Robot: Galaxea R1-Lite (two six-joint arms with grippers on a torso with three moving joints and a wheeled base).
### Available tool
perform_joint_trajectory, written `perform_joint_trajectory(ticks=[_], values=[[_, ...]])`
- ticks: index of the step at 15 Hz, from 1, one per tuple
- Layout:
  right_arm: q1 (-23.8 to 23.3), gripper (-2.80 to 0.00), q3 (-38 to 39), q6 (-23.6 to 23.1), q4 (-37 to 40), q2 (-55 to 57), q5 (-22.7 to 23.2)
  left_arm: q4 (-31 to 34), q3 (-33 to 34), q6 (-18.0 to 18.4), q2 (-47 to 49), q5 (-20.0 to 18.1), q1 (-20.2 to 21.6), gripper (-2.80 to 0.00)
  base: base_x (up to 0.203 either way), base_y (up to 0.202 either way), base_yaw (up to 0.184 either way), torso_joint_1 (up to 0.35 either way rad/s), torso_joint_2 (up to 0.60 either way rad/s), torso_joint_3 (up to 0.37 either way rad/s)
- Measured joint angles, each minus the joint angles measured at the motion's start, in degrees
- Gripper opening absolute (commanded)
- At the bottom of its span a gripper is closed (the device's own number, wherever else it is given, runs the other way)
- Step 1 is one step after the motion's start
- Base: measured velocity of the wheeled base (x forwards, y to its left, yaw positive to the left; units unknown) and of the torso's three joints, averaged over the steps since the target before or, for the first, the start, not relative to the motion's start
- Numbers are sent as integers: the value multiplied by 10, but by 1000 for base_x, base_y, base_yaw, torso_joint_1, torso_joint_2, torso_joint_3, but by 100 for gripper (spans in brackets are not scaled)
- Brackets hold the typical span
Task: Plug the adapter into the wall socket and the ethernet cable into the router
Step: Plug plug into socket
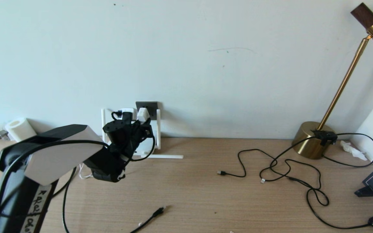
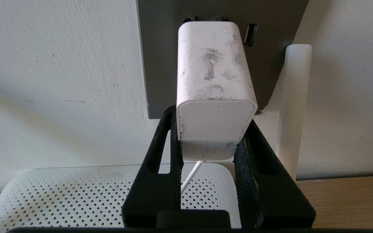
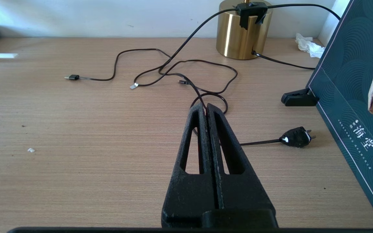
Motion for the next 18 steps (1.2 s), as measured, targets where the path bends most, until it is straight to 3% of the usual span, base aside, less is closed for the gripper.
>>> perform_joint_trajectory(ticks=[6, 18], values=[[0, -280, 0, 0, 0, 0, 0, -22, 16, 0, -16, 0, -1, -280, 0, 0, 0, 0, 0, 0], [0, -280, 0, 0, 0, 0, 0, 27, 49, 3, -34, -14, -2, -280, 0, 0, 0, 0, 0, 0]])
